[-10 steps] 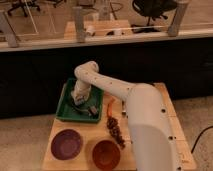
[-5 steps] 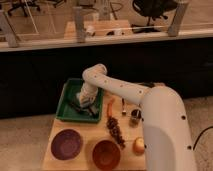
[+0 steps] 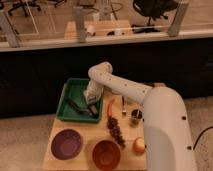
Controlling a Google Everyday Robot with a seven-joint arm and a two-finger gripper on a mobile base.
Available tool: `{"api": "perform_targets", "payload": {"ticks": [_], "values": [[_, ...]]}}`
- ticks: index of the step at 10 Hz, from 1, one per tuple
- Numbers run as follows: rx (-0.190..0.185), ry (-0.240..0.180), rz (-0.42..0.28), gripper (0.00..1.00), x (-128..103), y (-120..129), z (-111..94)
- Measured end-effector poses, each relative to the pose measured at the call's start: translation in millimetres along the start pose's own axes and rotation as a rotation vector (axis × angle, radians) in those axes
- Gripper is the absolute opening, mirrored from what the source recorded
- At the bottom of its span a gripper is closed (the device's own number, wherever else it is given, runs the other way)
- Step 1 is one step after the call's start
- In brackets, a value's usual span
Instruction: Wipe tray with sponge
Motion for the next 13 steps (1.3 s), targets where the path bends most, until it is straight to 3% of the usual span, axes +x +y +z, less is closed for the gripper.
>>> {"api": "perform_targets", "payload": {"ticks": [3, 6, 11, 13], "values": [[-0.017, 0.003, 0.006, 0.0, 26, -4, 5], [-0.007, 0.009, -0.028, 0.0, 37, -34, 9], [0.054, -0.019, -0.121, 0.0, 0, -59, 6], [0.055, -0.025, -0.135, 0.0, -12, -54, 0]]}}
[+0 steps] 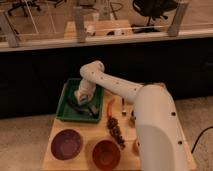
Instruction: Wipe tray with sponge
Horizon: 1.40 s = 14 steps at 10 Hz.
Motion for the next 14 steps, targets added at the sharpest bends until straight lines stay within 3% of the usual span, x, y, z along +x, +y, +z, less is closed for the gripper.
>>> {"api": "perform_targets", "payload": {"ticks": [4, 10, 14], "values": [[-0.032, 0.0, 0.053, 0.0, -8, 36, -11], [-0.069, 0.004, 0.137, 0.0, 27, 60, 2], [-0.063, 0.003, 0.101, 0.0, 41, 33, 13]]}}
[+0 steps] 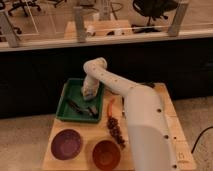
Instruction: Wipe tray with sponge
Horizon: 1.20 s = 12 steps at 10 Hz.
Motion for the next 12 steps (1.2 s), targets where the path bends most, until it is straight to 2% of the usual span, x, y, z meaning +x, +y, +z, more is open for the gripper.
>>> {"api": "perform_targets", "payload": {"ticks": [2, 4, 6, 9, 12], "values": [[0.012, -0.005, -0.05, 0.0, -6, -18, 0], [0.025, -0.019, -0.1, 0.0, -25, -31, -1], [0.031, -0.03, -0.12, 0.0, -39, -33, -2], [0.032, -0.024, -0.085, 0.0, -49, -10, -8], [0.01, -0.007, -0.042, 0.0, -42, 9, -13]]}}
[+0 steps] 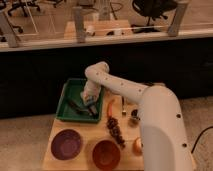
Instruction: Wipe tray with sponge
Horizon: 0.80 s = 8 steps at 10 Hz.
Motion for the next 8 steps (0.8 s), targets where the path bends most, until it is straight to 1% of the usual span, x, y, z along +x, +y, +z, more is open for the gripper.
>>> {"api": "perform_targets", "payload": {"ticks": [1, 3, 5, 6, 7, 8], "values": [[-0.016, 0.005, 0.019, 0.0, 8, 8, 1], [-0.034, 0.012, 0.052, 0.0, 23, 20, 5], [-0.035, 0.017, 0.088, 0.0, 37, 26, 11], [-0.023, 0.021, 0.102, 0.0, 43, 25, 14], [-0.003, 0.026, 0.1, 0.0, 48, 18, 16], [0.025, 0.028, 0.093, 0.0, 51, 8, 18]]}}
